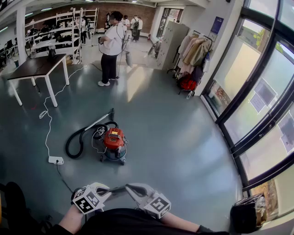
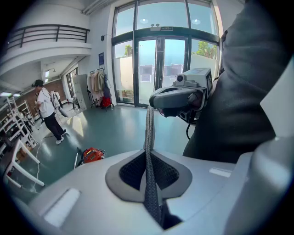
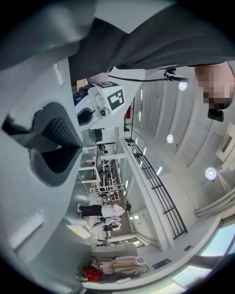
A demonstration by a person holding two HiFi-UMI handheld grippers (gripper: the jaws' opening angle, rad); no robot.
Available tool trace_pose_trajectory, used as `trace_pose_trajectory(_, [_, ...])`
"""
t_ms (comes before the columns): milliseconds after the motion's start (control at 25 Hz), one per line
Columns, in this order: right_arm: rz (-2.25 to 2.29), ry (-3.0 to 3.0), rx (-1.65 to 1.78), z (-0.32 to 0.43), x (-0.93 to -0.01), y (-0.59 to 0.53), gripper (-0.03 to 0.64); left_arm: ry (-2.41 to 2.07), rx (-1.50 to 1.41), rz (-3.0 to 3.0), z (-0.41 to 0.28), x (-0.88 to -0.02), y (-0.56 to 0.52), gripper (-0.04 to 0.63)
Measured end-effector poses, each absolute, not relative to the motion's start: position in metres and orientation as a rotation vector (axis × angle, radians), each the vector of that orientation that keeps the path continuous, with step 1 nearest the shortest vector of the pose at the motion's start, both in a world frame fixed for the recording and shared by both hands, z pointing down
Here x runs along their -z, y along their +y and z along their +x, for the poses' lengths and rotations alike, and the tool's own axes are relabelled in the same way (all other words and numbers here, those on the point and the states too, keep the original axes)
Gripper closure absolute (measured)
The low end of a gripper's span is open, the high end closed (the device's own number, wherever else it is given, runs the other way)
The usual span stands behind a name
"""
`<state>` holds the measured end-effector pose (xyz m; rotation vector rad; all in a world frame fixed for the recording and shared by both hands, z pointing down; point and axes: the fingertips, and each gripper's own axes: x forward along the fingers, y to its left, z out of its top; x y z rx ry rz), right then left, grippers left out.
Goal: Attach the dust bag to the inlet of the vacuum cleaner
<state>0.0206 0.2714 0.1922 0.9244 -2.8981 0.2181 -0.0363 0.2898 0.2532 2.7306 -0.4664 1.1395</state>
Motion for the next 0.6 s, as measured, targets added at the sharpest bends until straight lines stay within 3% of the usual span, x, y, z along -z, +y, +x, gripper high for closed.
trace_pose_trajectory(600, [0.979,-2.902,-0.24,0.019,-0.1835,0.2636,0.623,-0.423,-1.172,2.74,-0.0331,-0.254,0.2888,0.558])
